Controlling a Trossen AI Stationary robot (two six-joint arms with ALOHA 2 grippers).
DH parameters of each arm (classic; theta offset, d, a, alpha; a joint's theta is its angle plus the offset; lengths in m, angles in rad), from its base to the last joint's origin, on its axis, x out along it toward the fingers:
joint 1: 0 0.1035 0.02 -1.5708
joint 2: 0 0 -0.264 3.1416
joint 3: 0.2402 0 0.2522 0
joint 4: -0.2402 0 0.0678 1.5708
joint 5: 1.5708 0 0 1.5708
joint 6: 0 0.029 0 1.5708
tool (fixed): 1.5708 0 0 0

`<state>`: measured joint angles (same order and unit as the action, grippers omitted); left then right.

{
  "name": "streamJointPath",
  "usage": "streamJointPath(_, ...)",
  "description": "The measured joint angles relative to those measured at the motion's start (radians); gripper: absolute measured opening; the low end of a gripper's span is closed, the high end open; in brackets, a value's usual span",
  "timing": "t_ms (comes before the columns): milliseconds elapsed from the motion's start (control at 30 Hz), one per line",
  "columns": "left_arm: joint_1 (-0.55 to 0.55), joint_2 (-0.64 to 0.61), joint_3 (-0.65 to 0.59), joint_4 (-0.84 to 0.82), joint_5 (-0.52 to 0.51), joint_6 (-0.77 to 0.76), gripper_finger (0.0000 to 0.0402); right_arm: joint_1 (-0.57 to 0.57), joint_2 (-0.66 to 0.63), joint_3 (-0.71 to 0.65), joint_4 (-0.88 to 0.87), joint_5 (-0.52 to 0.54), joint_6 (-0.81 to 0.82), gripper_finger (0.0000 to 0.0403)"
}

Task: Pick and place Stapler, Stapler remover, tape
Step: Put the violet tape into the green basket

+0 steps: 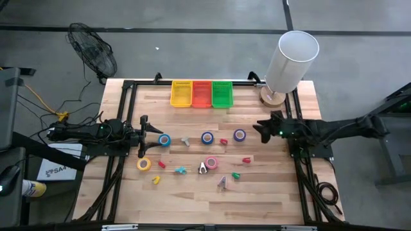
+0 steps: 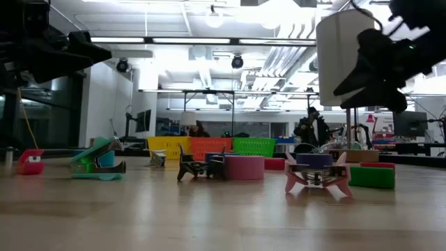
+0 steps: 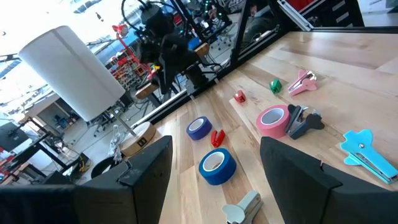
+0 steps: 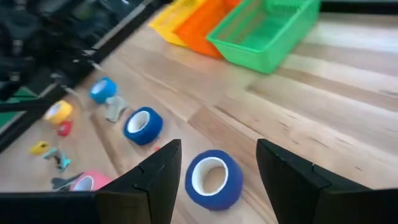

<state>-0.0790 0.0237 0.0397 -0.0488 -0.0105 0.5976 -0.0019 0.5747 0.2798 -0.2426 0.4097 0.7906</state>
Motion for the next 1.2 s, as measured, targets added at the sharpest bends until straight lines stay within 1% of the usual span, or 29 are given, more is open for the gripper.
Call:
streamJointPath(200,0.000,0.000,0.000,0.000,0.000,0.000,0.0239,-0.079,0.199,0.141,-0.116,-0.073,0.069,0.0201)
streamJointPath(367,0.000,0.000,0.000,0.000,0.000,0.000,0.0239,-0.128,0.354,0.236,-0.136,-0.153,0.075,0.0200)
streamJointPath(533,0.000,0.000,0.000,0.000,0.000,0.000,0.0239,-0.169,0.495,0.318,-0.172,-0.164,0.106,0.0200)
streamJointPath(733,0.000,0.000,0.000,0.000,0.000,0.000,0.0239,-0.223,0.664,0.419,-0.233,-0.245,0.151,0.0201)
streamJointPath(933,0.000,0.000,0.000,0.000,0.000,0.000,0.0239,-0.234,0.808,0.518,-0.256,-0.298,0.152,0.0200)
streamJointPath(1100,0.000,0.000,0.000,0.000,0.000,0.000,0.0239,-0.229,0.899,0.593,-0.382,-0.319,0.155,0.0200)
streamJointPath(1200,0.000,0.000,0.000,0.000,0.000,0.000,0.0239,-0.215,0.938,0.617,-0.443,-0.320,0.196,0.0201)
